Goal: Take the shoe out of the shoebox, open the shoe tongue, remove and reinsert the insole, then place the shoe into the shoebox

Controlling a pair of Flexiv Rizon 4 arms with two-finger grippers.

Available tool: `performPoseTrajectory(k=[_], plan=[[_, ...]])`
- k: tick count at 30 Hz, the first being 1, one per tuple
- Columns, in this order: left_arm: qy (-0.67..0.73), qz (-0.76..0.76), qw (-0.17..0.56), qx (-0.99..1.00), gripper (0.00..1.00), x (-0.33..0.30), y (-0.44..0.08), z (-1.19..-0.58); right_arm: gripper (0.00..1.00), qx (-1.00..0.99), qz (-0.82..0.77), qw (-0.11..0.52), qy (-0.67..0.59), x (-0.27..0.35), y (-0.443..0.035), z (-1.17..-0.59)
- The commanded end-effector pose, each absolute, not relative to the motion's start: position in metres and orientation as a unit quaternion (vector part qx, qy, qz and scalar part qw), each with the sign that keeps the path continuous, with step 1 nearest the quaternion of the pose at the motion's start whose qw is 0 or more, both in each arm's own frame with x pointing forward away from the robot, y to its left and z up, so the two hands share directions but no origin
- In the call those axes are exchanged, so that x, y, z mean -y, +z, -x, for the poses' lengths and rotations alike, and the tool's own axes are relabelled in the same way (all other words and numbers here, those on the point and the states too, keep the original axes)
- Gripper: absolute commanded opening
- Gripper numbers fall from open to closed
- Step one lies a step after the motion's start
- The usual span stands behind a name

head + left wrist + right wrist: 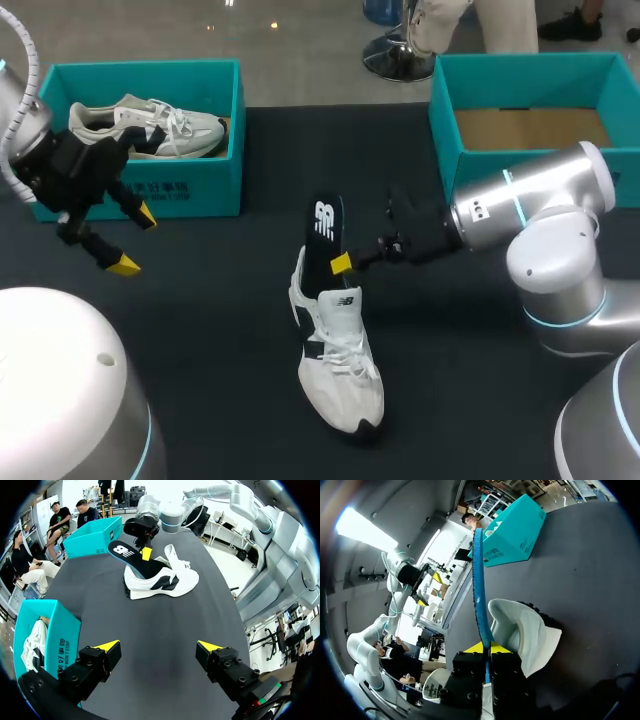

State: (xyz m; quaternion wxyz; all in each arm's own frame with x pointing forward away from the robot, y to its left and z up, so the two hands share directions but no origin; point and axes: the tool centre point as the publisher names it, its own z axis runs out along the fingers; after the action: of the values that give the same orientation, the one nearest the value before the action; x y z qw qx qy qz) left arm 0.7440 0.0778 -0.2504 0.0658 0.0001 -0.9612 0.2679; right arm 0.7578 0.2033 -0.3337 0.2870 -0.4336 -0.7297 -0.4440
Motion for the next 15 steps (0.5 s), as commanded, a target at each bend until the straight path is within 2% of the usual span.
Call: performPoseTrajectory(k=[1, 15], plan=[[0.267, 0.0, 0.066, 0.961, 1.0, -0.078, -0.25, -0.744, 0.0, 0.727, 0.438, 0.291, -0.442, -0.207, -0.343, -0.754], [0.267, 0.0, 0.066, 0.961, 1.0, -0.078, -0.25, -0.744, 0.0, 0.713, 0.452, 0.305, -0.441, -0.208, -0.356, -0.732]])
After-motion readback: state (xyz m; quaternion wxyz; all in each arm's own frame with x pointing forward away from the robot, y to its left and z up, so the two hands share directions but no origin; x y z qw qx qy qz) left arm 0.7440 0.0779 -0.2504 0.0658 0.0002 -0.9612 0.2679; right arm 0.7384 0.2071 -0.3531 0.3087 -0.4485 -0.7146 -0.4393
